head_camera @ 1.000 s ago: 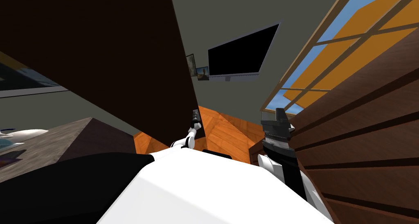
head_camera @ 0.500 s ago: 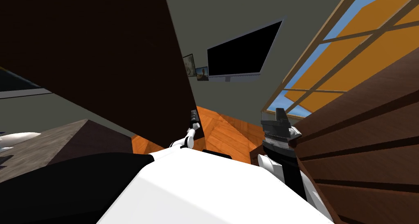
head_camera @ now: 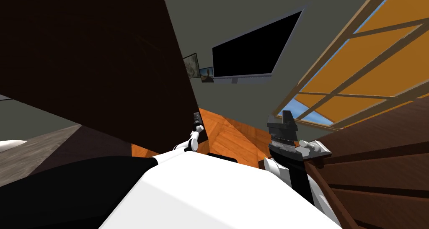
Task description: Push the door open
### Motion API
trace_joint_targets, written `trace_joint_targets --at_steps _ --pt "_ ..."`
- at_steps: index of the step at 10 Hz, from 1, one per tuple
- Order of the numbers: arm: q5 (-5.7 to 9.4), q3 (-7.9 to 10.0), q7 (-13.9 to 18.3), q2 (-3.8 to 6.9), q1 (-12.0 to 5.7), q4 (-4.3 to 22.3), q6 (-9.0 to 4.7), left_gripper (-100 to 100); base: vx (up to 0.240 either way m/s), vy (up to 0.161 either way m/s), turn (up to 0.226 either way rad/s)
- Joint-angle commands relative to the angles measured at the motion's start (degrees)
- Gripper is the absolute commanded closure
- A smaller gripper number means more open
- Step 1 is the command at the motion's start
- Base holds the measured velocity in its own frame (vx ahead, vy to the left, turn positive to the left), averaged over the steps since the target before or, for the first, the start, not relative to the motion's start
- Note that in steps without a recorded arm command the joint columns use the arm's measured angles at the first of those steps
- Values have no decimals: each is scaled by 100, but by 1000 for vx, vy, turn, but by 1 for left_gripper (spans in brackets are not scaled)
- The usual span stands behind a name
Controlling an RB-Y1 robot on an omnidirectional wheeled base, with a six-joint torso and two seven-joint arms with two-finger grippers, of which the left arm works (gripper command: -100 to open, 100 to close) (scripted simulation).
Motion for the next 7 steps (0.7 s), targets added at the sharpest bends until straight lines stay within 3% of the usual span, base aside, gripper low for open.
trace_joint_targets --at_steps 1,3,4,5,6,7 --pt "45 120 -66 -3 -1 -86 -2 100 183 -1 47" --pt "98 262 -142 -77 -4 -105 -20 100 192 -21 50" --pt "81 223 -109 -41 6 -4 -51 100 84 1 34" --pt "141 389 -208 37 -9 -28 -99 100 140 -4 8" --pt "141 389 -208 37 -9 -28 -99 100 160 -1 34" --pt "182 504 -278 67 -15 -46 -123 100 161 31 4"
